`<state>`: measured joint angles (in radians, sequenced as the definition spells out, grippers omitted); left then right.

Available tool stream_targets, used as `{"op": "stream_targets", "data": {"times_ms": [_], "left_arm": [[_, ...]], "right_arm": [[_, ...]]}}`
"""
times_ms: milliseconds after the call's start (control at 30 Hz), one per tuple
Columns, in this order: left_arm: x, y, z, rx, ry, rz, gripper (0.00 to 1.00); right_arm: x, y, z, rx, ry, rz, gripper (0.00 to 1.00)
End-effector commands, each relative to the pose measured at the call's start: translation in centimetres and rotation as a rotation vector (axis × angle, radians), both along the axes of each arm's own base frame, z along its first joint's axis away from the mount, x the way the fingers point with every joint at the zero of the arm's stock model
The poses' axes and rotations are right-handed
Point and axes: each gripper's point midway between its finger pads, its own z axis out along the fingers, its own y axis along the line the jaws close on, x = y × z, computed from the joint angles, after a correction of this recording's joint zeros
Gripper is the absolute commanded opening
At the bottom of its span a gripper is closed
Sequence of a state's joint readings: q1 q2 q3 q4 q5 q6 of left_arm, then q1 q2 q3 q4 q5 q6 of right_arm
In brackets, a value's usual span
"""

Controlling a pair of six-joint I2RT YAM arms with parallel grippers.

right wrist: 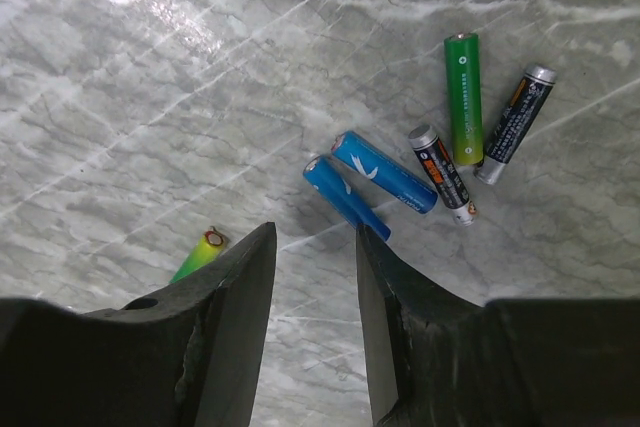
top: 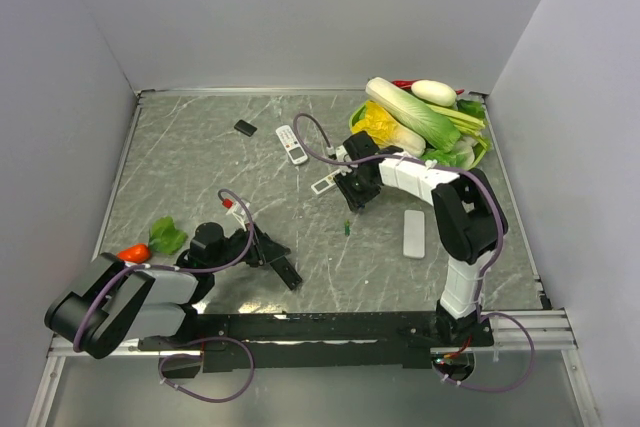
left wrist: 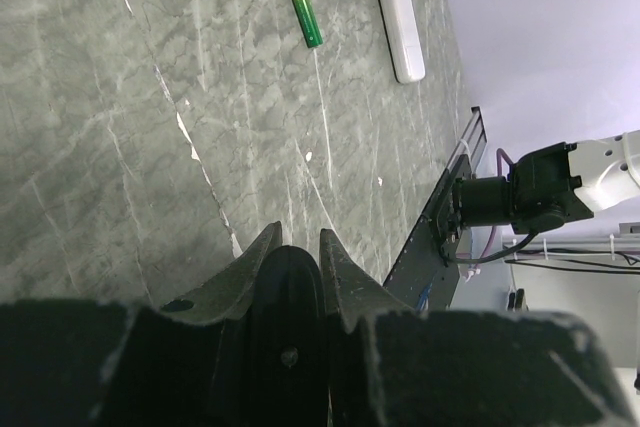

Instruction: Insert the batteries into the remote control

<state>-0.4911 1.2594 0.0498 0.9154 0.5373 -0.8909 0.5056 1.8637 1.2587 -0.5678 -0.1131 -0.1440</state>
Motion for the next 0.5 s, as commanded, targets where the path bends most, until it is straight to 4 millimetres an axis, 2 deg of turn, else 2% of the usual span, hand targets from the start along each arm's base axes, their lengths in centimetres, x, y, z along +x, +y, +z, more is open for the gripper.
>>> {"op": "stream_targets", "data": {"times_ms": [0, 333, 433, 467], "left_arm": [[0.6, -0.4, 1.8, -0.027, -0.089, -0.018, 0.01], [0.6, -0.5, 1.9, -0.037, -0.086, -0.027, 0.01], [0.6, -0.5, 2.0, -0.037, -0.086, -0.025, 0.01], [0.6, -0.5, 1.9, -0.035, -0.084, -0.022, 0.01]], "right_arm": [[0.9, -0.4, 0.0, -0.035, -0.004, 0.015, 0.45], [-0.1, -0.7, -1.3, -0.049, 0.046, 0.039, 0.36], [-0.1, -0.7, -0.2, -0.04, 0.027, 0.05, 0.36], [0.1, -0.5, 0.7, -0.029, 0.001, 0.056, 0.37]]}}
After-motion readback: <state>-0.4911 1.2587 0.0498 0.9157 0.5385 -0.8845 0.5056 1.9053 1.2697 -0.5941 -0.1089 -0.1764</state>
